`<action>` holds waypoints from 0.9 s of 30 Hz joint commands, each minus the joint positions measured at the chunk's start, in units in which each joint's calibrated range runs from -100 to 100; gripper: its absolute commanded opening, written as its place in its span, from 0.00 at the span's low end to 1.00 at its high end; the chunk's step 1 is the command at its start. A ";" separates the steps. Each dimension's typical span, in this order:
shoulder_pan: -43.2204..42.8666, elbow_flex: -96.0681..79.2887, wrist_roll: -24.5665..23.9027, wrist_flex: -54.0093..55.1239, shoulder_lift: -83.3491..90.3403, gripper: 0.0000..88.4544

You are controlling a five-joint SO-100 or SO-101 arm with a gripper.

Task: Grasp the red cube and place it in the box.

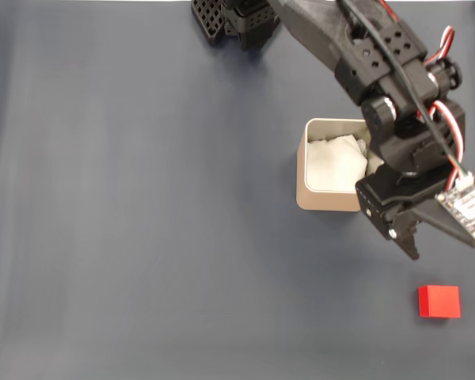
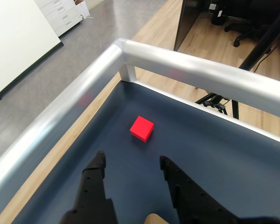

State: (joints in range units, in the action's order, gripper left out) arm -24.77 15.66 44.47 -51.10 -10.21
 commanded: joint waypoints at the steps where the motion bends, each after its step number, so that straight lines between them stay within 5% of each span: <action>1: 0.87 3.02 -0.24 2.64 -0.39 0.37; 27: 1.30 17.70 0.39 8.95 -16.92 0.42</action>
State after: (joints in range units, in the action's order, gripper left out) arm -23.64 28.78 44.52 -42.97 -27.15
